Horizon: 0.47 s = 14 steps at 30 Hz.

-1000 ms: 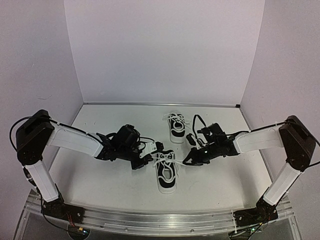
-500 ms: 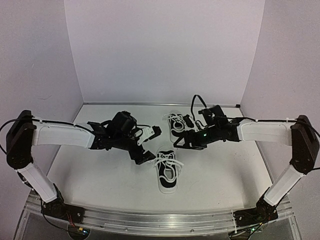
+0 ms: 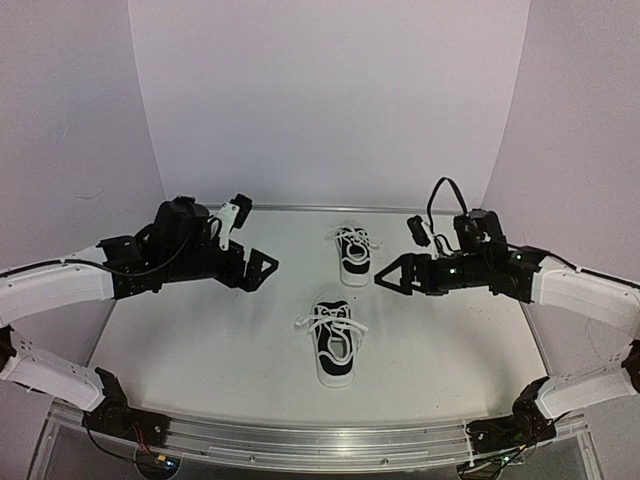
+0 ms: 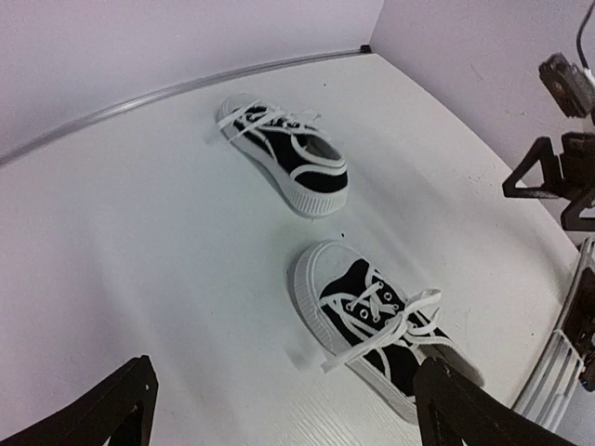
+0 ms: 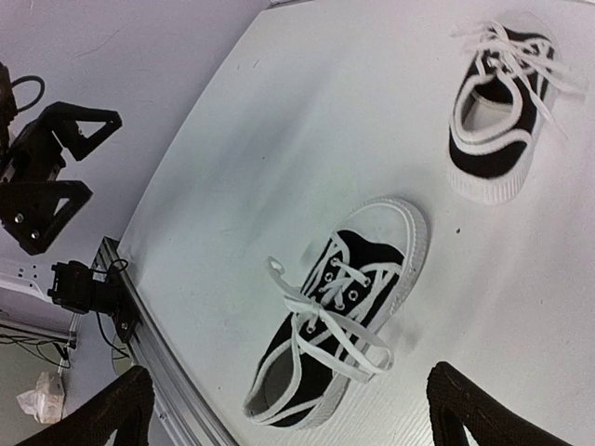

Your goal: Tie the shoes

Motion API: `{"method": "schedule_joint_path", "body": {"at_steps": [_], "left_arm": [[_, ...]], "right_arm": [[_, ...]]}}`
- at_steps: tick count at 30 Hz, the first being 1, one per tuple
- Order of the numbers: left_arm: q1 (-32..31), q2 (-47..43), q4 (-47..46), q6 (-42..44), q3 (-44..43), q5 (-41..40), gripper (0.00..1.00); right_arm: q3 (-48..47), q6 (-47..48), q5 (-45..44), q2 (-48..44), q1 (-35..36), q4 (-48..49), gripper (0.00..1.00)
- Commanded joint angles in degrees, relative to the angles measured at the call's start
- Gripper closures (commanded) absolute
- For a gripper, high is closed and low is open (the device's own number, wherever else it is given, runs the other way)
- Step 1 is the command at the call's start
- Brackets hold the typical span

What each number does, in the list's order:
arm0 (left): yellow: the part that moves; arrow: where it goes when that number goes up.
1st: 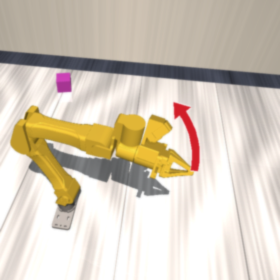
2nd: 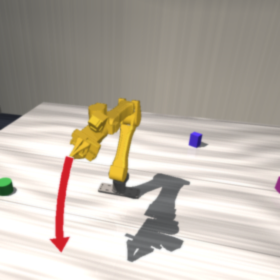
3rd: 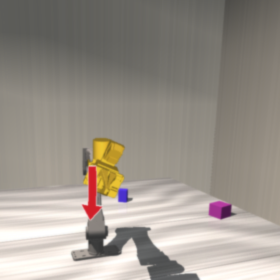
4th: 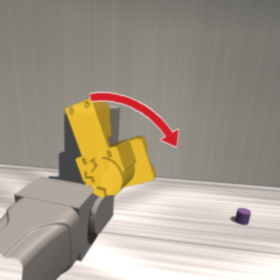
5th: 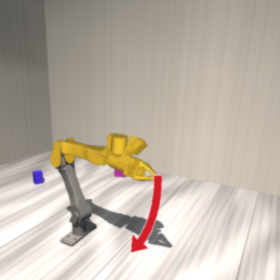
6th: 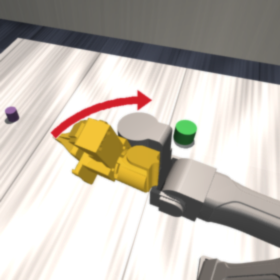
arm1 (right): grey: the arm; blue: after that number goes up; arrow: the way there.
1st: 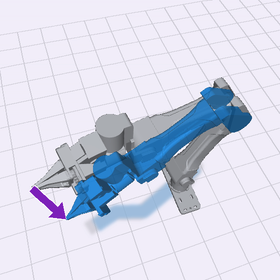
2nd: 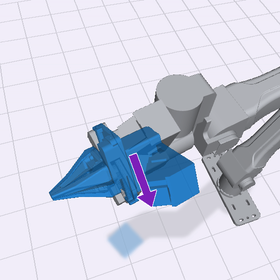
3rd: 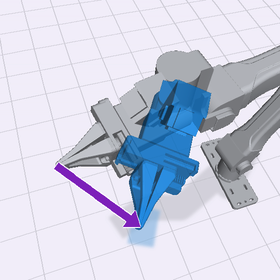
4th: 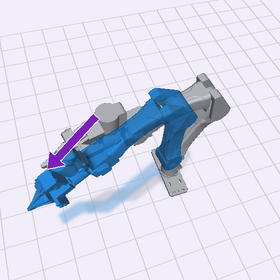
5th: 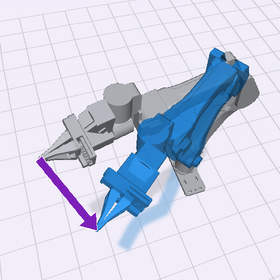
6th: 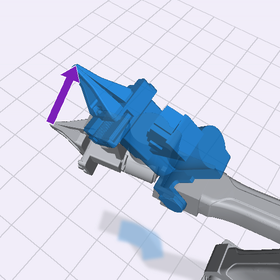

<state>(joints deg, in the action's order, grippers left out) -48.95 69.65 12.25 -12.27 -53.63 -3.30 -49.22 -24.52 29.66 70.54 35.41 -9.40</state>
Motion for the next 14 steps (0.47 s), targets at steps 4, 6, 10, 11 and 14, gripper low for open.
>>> {"method": "schedule_joint_path", "body": {"at_steps": [4,6,10,11,14], "left_arm": [[0.17,-6.97,-2.66,-21.90,16.80,-3.21,0.00],[0.17,-7.92,-3.58,-24.08,20.11,-3.55,0.00],[0.19,-6.64,-4.64,-25.38,22.18,-4.20,0.00],[0.18,-5.82,-4.62,-25.55,22.03,-4.40,0.00],[0.16,-3.23,-5.24,-25.60,21.15,-4.49,0.00]], "right_arm": [[17.87,-8.72,-2.74,-7.81,-0.06,13.48,0.02],[21.61,-11.17,-1.19,-7.88,-0.08,17.80,0.02],[25.31,-13.20,0.71,-5.64,0.01,22.27,0.02],[25.59,-13.30,0.75,-5.54,0.01,22.54,0.02],[25.52,-13.20,0.71,-5.73,0.01,22.61,0.02]]}}
